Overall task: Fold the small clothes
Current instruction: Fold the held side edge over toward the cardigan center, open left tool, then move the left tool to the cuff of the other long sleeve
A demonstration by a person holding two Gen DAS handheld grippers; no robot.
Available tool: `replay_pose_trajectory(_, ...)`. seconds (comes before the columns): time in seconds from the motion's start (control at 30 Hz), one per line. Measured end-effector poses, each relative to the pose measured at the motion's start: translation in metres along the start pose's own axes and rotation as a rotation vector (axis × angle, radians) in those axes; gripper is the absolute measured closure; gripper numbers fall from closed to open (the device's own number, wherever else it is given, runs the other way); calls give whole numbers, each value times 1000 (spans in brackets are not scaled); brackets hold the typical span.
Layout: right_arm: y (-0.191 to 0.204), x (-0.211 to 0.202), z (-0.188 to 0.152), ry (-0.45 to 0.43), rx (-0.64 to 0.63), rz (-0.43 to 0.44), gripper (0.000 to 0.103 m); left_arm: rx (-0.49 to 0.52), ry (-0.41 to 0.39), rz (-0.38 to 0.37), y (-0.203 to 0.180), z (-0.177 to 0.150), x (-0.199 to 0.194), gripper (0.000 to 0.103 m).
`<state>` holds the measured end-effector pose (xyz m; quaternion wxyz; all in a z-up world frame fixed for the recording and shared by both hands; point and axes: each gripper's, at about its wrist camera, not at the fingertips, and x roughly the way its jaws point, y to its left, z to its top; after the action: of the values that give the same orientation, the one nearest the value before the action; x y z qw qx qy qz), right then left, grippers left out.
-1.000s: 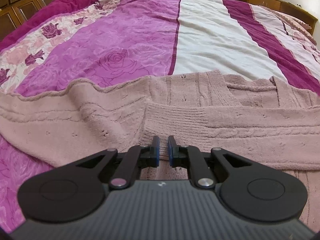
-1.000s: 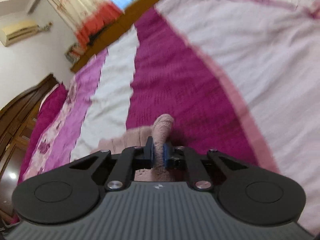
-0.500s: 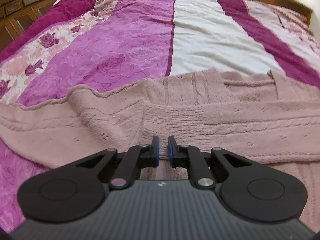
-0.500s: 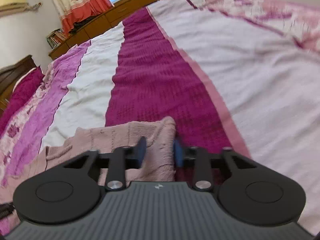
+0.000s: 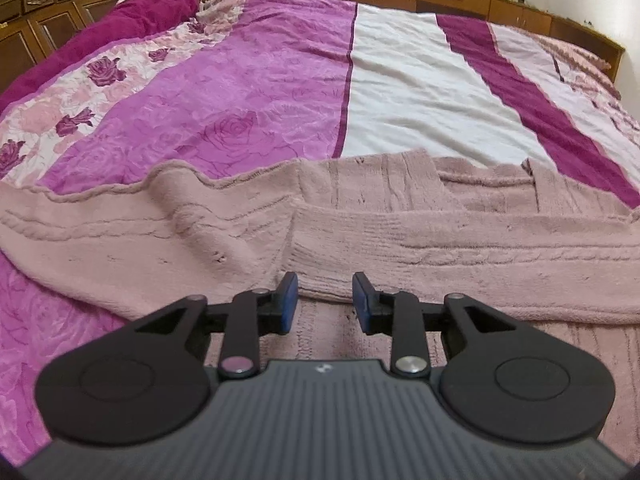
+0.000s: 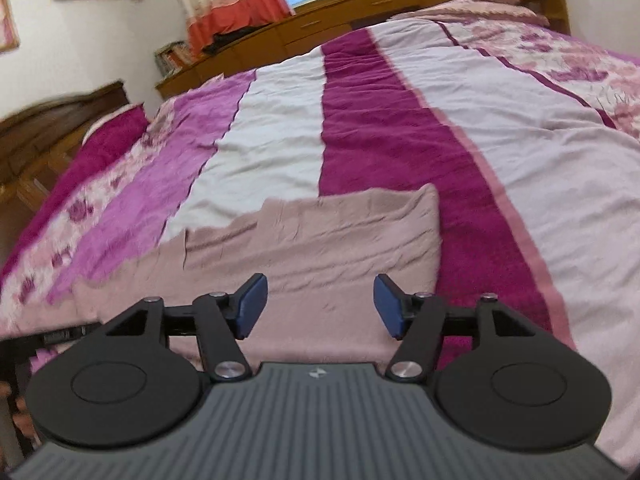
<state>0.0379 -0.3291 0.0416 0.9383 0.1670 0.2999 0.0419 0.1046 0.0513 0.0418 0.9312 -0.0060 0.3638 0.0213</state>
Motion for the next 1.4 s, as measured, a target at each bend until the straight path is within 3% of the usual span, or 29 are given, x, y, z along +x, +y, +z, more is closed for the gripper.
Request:
replay_pose_trajectory(0.2, 6, 27, -25, 80, -54, -71, 35, -18, 59, 14, 2, -4, 14, 71)
replay_pose_trajectory(0.27, 5, 31, -31, 69, -65, -69, 30, -21, 61, 11, 3, -4, 14, 70)
replay_pose_trajectory(0.37, 5, 33, -33, 63, -47, -43, 21, -22, 65, 22, 4, -4, 14, 65)
replay_pose_trajectory(0.53, 9, 27, -28, 58, -3, -30, 18, -44, 81, 33, 6, -2, 10, 59)
replay_pose_trajectory(0.77, 20, 3, -24, 29, 13, 10, 12, -54, 133, 72, 17, 1, -10, 58)
replay_pose_trajectory(0.9, 32, -6, -26, 23, 0, 33, 11, -74, 156, 120, 29, 1, -24, 58)
replay_pose_trajectory(1.4, 78, -13, -48, 92, -30, 82, 11, -148, 137, 153, 77, -7, -69, 58)
